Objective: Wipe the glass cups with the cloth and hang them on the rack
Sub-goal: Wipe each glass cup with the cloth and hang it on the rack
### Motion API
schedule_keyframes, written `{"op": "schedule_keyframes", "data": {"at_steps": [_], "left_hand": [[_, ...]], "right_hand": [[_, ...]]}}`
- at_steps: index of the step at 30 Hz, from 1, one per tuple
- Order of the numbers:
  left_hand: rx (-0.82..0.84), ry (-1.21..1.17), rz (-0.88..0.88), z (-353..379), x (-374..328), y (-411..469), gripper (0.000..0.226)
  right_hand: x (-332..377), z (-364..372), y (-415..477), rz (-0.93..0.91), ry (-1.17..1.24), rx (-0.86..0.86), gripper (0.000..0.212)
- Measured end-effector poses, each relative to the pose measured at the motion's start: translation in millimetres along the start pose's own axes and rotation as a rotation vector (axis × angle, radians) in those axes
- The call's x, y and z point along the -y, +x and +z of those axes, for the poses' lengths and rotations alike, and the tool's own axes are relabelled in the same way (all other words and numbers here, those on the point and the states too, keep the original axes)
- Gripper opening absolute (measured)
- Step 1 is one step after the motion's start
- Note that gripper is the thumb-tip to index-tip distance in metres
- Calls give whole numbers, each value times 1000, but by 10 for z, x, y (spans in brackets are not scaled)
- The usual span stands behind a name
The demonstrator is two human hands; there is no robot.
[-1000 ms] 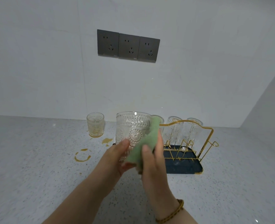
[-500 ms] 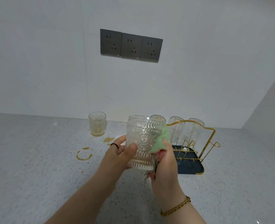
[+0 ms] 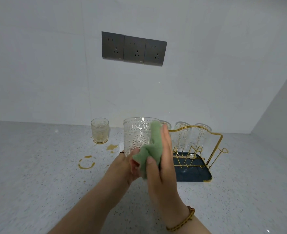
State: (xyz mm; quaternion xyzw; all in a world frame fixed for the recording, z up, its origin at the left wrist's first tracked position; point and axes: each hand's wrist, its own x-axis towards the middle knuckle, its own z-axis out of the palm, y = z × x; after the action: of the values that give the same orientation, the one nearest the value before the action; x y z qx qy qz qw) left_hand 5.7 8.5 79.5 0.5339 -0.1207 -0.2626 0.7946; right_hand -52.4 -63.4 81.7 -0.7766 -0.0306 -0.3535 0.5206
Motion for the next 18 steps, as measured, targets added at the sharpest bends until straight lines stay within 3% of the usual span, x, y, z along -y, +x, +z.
{"op": "schedule_keyframes", "data": {"at_steps": [3,4,7,9,10,13,16,18], "left_hand": [[144,-36,74,-43,32,-69,31],[159,-9,74,-54,26,-76,37],[134,11,47,-67,23,-31,44],[-1,41,18,-62,13,-2,25],[-51,96,21,-83,22,12,26],[-8,395,72,-135,68,-9,98],[44,400,50,-163,89,-87,117],[50,330,20,-157,62,-83,123]], "right_hand": [[6,-85,137,389,398,-11,54],[-32,-131,76,437,482,12,51],[14,-152,-82,388,390,70,49],[46,-37,15,324,271,51,78],[69,-18,15,322,262,42,85],[92,-70,87,396,391,-16,73],[122,-151,166,610,734,21,58],[152,-137,128,581,693,6,59]]}}
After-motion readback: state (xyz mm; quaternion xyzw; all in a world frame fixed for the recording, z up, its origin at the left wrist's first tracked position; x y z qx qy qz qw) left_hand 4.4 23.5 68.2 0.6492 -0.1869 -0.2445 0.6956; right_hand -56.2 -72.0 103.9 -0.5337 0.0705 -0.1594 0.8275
